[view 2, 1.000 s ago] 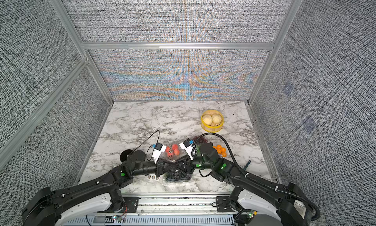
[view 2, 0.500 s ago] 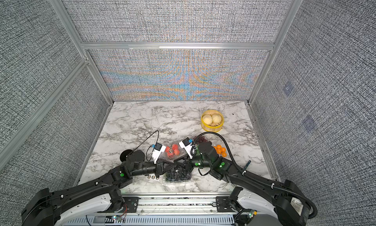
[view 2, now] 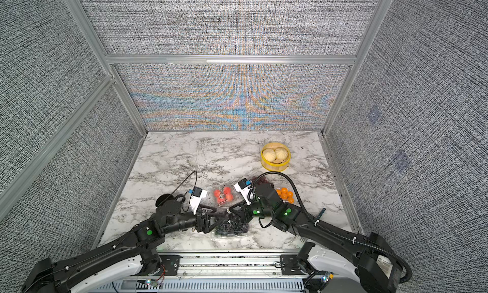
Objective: Label fruit boxes
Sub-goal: Stick the label on the fruit box.
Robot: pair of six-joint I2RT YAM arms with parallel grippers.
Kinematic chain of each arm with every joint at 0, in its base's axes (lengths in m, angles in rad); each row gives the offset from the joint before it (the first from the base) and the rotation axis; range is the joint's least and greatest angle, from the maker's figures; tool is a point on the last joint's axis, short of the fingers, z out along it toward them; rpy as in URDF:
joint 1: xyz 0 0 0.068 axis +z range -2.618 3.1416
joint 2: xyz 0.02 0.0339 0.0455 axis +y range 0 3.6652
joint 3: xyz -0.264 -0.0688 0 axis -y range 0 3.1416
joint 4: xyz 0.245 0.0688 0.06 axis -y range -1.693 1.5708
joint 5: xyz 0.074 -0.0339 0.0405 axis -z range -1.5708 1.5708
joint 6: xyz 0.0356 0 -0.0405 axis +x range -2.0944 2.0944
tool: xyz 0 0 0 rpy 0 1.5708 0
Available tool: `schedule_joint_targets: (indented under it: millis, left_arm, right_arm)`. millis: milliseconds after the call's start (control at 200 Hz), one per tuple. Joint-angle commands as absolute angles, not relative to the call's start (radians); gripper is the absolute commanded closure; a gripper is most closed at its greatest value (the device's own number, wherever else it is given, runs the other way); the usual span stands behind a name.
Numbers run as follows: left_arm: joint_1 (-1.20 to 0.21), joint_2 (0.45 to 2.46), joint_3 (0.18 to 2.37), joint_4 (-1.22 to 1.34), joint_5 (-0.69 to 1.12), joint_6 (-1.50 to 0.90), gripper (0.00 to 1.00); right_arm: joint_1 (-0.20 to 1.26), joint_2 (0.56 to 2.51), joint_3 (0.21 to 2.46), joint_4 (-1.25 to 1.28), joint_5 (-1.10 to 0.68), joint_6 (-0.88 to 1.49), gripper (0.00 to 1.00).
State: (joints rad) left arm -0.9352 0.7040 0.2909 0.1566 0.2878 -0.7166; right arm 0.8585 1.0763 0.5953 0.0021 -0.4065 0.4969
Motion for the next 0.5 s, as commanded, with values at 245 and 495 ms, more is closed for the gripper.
schedule_joint_targets:
  millis: [245,495]
  left_arm:
    - [-0.936,0.507,0.251,-0.163,-0.006,-0.678,0.08]
    - [-0.936,0.534,0.220,-0.178,-0.061,-0.698,0.08]
  right_arm:
    - [0.967,1.269,0.761,-0.338,-0.236,0.458,1.00]
    - [1.023,1.402,0.860,-0.445,-0.074,0.437,1.00]
